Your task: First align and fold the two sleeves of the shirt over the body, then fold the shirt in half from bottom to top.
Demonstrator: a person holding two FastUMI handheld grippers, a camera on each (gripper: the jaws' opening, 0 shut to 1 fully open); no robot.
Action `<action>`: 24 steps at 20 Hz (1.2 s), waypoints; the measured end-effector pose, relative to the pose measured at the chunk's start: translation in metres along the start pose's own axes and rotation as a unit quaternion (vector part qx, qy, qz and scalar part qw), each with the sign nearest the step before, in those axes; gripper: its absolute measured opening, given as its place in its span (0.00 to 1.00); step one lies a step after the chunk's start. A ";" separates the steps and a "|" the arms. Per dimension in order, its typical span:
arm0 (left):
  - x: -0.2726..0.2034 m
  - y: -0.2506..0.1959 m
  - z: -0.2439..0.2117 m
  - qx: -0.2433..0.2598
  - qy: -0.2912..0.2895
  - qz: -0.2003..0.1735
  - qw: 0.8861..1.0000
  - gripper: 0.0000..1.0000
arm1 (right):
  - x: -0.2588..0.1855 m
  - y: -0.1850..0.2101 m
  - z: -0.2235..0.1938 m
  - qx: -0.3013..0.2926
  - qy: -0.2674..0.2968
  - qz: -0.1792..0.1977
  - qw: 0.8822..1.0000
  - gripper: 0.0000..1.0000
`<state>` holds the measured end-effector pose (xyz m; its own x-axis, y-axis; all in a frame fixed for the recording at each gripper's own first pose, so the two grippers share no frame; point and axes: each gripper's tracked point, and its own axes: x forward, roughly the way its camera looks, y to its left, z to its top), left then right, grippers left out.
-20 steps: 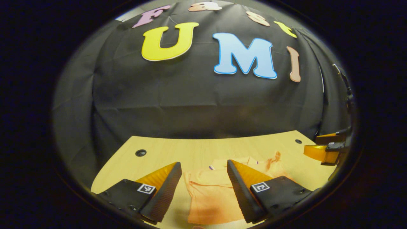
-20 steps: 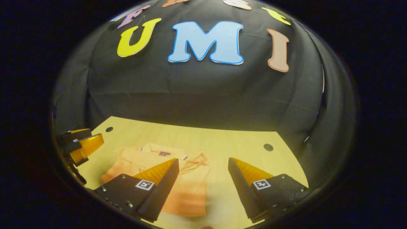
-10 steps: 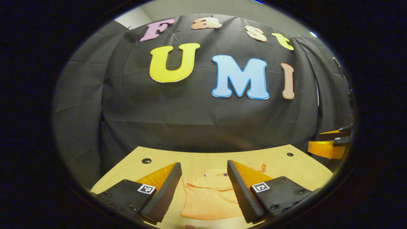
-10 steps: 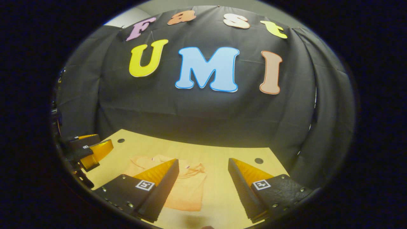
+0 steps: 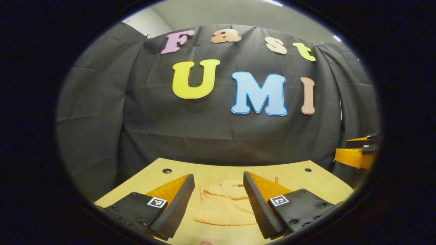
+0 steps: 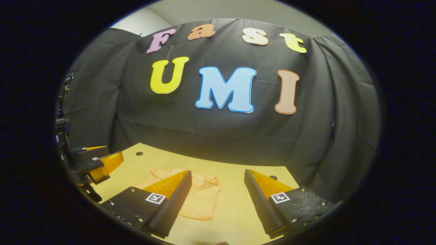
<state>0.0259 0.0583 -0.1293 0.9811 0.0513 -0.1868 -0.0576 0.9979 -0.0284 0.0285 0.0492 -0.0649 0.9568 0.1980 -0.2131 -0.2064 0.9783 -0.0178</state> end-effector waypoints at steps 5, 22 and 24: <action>-0.007 0.000 0.016 0.005 -0.014 -0.005 1.000 0.94 | -0.007 0.002 0.008 0.009 -0.013 -0.004 1.000 0.96; 0.006 -0.007 0.022 0.015 -0.029 -0.048 0.998 0.94 | -0.012 0.010 0.009 0.018 -0.013 -0.039 0.999 0.96; 0.006 -0.008 0.023 0.020 -0.031 -0.052 0.998 0.94 | -0.015 0.010 0.010 0.019 -0.013 -0.046 0.999 0.96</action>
<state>0.0367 0.0518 -0.1073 0.9909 -0.0520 -0.1245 0.0518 0.9986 -0.0048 0.0145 0.0566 -0.0522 0.9763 0.1086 -0.1875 -0.1102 0.9939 0.0016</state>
